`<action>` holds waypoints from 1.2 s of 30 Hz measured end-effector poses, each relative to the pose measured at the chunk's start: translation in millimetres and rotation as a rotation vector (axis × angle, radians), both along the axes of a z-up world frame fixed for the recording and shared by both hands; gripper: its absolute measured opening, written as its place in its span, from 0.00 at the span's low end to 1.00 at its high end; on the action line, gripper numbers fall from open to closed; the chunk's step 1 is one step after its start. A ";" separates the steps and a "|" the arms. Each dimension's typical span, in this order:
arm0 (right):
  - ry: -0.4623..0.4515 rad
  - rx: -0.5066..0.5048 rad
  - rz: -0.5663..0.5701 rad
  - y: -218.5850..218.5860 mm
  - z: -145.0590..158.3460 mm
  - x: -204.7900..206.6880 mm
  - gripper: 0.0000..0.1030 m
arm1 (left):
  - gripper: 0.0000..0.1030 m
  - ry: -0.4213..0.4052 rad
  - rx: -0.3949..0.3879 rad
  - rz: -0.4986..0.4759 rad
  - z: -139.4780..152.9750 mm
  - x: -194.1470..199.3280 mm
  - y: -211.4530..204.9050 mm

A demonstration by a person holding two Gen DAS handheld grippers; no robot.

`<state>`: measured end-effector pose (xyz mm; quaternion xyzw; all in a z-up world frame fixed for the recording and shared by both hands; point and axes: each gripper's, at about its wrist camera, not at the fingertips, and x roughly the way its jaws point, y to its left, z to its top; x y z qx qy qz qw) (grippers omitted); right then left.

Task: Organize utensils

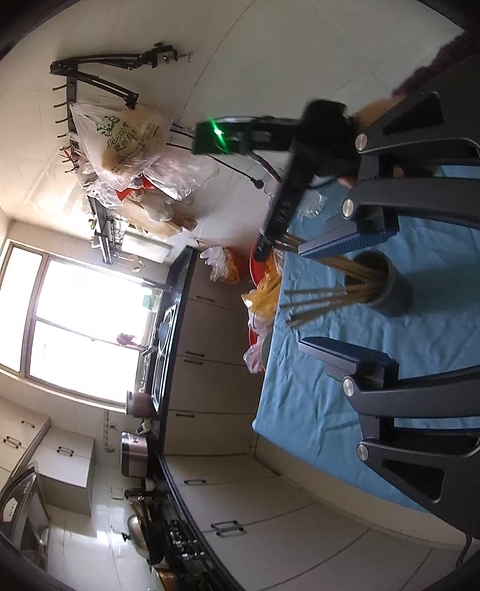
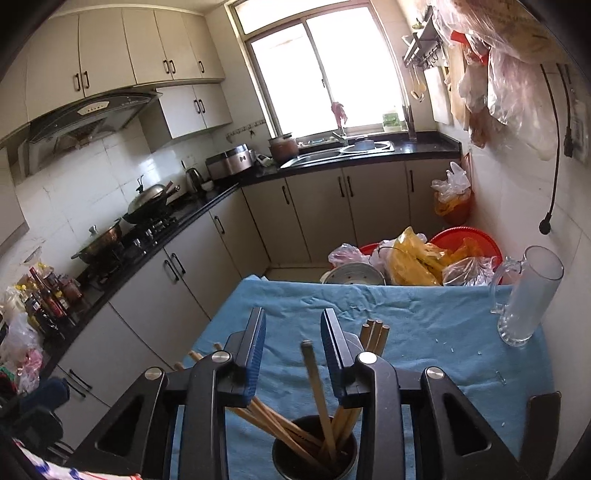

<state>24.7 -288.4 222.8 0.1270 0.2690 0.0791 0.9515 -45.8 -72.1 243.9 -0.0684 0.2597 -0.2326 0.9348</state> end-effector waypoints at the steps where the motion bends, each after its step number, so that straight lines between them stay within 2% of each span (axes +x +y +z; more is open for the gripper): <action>1: -0.006 0.000 -0.003 0.0 2.1 -3.6 0.32 | 0.47 0.000 0.005 0.005 -2.3 -4.2 3.1; 7: -0.029 -0.010 -0.029 -2.8 9.8 -31.4 0.41 | 0.52 0.010 0.046 0.038 -17.3 -21.2 13.8; 11: -0.018 -0.026 -0.034 -2.8 2.9 -49.8 0.43 | 0.54 0.018 0.085 0.059 -30.8 -31.4 15.0; 17: 0.011 -0.048 -0.052 -5.6 -12.5 -65.2 0.49 | 0.54 0.061 0.104 0.077 -46.7 -38.9 17.4; 20: 0.045 -0.067 -0.074 -9.5 -24.0 -62.4 0.54 | 0.54 0.068 0.134 0.094 -53.1 -39.4 16.0; 27: 0.126 -0.096 -0.093 -12.0 -55.2 -39.3 0.55 | 0.57 0.079 0.230 0.122 -67.9 -27.4 7.1; 30: 0.158 -0.108 -0.089 -9.5 -68.2 -25.4 0.58 | 0.57 0.086 0.261 0.134 -74.4 -19.0 4.1; 34: 0.188 -0.114 -0.097 -8.9 -83.3 -8.1 0.58 | 0.57 0.094 0.287 0.150 -81.9 -9.5 2.5; 36: 0.197 -0.107 -0.099 -10.2 -88.3 -2.6 0.55 | 0.57 0.099 0.296 0.152 -85.6 -5.1 2.8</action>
